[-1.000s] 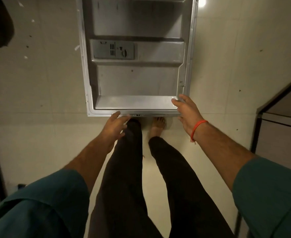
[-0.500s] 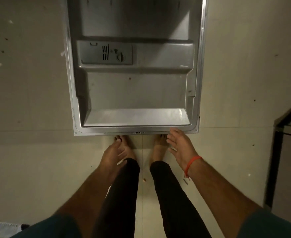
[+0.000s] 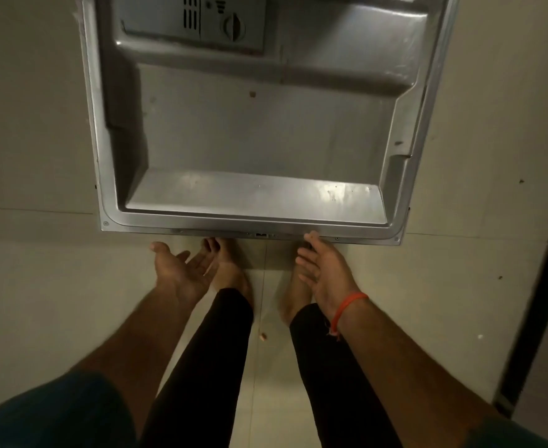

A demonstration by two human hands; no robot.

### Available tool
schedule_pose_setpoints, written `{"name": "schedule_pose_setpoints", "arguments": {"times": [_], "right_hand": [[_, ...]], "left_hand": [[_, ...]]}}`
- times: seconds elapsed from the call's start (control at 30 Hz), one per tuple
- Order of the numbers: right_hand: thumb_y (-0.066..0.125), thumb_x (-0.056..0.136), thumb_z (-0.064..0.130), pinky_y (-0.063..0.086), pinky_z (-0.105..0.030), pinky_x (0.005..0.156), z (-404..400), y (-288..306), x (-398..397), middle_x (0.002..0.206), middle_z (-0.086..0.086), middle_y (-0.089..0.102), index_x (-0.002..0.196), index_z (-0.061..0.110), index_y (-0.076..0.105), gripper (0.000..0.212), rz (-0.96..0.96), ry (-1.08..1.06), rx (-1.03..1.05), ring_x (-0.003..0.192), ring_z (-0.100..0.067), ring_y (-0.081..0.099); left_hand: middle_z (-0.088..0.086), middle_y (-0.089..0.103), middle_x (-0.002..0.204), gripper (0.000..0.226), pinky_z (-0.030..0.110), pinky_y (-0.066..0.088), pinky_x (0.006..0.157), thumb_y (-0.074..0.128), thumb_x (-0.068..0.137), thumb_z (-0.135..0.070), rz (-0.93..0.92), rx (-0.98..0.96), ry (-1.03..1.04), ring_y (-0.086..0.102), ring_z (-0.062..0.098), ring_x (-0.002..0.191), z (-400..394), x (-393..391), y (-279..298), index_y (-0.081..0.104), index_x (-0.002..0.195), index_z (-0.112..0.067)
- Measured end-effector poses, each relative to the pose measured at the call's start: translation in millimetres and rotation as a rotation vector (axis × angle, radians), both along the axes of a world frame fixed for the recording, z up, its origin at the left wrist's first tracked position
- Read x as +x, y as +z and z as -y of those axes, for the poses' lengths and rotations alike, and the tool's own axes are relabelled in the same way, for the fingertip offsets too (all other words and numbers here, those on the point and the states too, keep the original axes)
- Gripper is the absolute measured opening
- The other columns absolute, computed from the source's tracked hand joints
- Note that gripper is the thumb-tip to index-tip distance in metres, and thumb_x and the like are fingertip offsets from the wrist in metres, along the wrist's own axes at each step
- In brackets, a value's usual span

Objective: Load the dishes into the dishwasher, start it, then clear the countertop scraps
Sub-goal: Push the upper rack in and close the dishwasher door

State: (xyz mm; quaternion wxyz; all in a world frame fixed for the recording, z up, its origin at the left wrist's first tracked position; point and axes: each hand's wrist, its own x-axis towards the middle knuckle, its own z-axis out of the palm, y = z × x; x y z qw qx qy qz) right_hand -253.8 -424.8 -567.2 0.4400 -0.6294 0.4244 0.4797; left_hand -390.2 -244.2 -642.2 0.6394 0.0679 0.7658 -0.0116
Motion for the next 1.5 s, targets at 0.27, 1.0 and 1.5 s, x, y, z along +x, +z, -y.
{"name": "schedule_pose_setpoints", "arguments": {"times": [0.27, 1.0, 1.5], "right_hand": [[0.053, 0.101, 0.044, 0.045, -0.039, 0.100, 3.0, -28.4, -12.0, 0.124, -0.004, 0.063, 0.130, 0.023, 0.060, 0.036, -0.021, -0.009, 0.003, 0.118, -0.020, 0.061], [0.042, 0.102, 0.050, 0.038, -0.045, 0.109, -55.0, 246.3, 16.0, 0.128, -0.006, 0.059, 0.132, 0.022, 0.050, 0.042, 0.054, -0.420, 0.058, 0.115, -0.024, 0.056], [0.065, 0.065, 0.050, 0.032, -0.043, 0.118, -107.5, 462.7, 119.7, 0.150, -0.013, 0.048, 0.155, 0.015, 0.033, 0.102, 0.295, -0.615, 0.380, 0.127, -0.023, 0.056]], "left_hand": [[0.026, 0.039, 0.158, 0.061, 0.022, 0.049, 0.098, 0.028, 0.101, -0.070, 0.237, 0.079, 0.260, 0.060, 0.013, 0.128, -15.9, -21.3, -77.7, 0.061, 0.137, -0.035], [0.013, 0.063, 0.130, 0.076, 0.049, 0.046, 0.103, 0.044, 0.087, -0.082, 0.189, 0.089, 0.164, 0.062, 0.029, 0.122, -49.6, 65.1, 310.4, 0.058, 0.119, -0.013], [-0.001, 0.076, 0.108, 0.016, 0.037, 0.051, 0.103, 0.061, 0.101, -0.014, 0.349, 0.960, -0.863, 0.070, 0.019, 0.111, -73.6, 124.4, 472.9, 0.070, 0.108, -0.025]]}}
